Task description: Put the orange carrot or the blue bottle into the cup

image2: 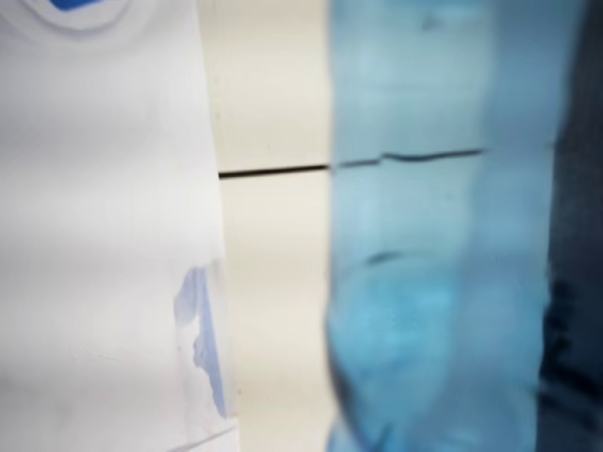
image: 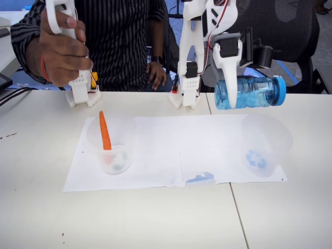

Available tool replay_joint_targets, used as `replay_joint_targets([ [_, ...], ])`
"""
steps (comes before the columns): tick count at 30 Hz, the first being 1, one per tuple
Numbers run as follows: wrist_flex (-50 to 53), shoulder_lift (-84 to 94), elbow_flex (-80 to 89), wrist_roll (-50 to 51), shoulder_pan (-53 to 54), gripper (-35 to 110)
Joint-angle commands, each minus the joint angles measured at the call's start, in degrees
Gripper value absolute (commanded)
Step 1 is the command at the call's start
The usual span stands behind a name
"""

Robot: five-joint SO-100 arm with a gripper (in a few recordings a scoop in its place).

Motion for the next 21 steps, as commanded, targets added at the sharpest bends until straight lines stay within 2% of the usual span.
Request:
replay_joint_targets([
  [1,0.62,4.48,-3.52,1.05,-5.45,16],
  [8,0.7,-2.02,-3.52,1.32,-12.22,16],
  [21,5.98,-7.82,-3.43,1.32,-14.94,16],
])
